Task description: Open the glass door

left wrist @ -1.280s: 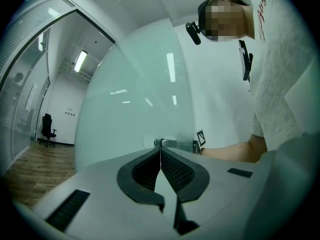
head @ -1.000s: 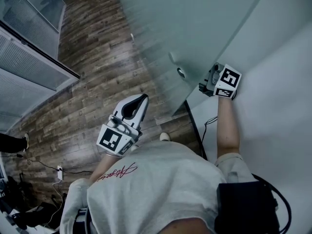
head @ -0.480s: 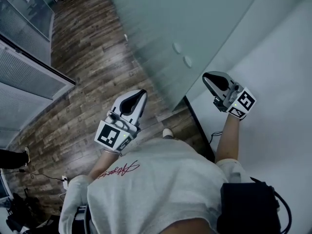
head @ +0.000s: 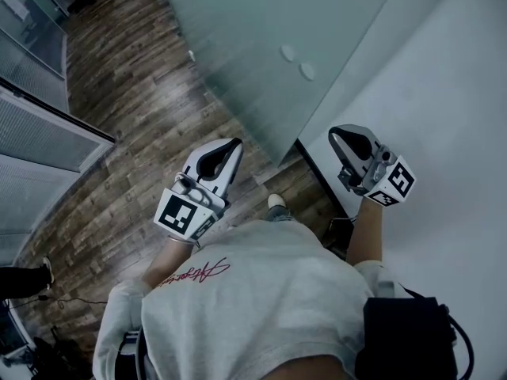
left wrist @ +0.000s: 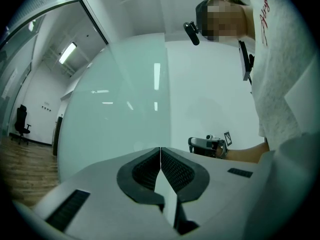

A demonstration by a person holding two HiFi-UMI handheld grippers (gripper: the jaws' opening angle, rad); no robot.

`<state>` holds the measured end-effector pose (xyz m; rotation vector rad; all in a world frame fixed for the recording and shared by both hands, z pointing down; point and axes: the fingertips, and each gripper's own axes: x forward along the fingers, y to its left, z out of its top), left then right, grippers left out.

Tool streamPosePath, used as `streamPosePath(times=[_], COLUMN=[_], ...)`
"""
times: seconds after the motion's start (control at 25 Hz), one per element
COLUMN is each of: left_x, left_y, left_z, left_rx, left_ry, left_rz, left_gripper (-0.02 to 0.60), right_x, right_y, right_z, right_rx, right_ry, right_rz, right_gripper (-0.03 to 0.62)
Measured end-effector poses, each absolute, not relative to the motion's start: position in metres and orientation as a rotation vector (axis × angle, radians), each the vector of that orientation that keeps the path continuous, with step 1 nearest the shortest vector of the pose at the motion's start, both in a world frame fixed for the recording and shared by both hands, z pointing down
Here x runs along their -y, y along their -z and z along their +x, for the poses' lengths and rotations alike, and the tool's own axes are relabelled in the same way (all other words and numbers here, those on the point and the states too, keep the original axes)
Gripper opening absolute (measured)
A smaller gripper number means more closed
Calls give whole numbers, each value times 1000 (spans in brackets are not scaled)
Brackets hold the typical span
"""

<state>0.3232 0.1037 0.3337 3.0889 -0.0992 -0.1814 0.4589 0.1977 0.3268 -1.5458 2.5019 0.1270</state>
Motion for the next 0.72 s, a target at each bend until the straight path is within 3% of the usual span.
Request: streamPosePath(times=[0.72], left_x=[-131], left_y=[-337], left_z=[254], left_rx=[40], left_ry=[212], left_rz=[3110], left_gripper=[17], right_x=[-186], right_y=[-346], right_z=[308], right_rx=[-2526], right_ry=[-143], right_rz=[-1561], right_gripper=[18])
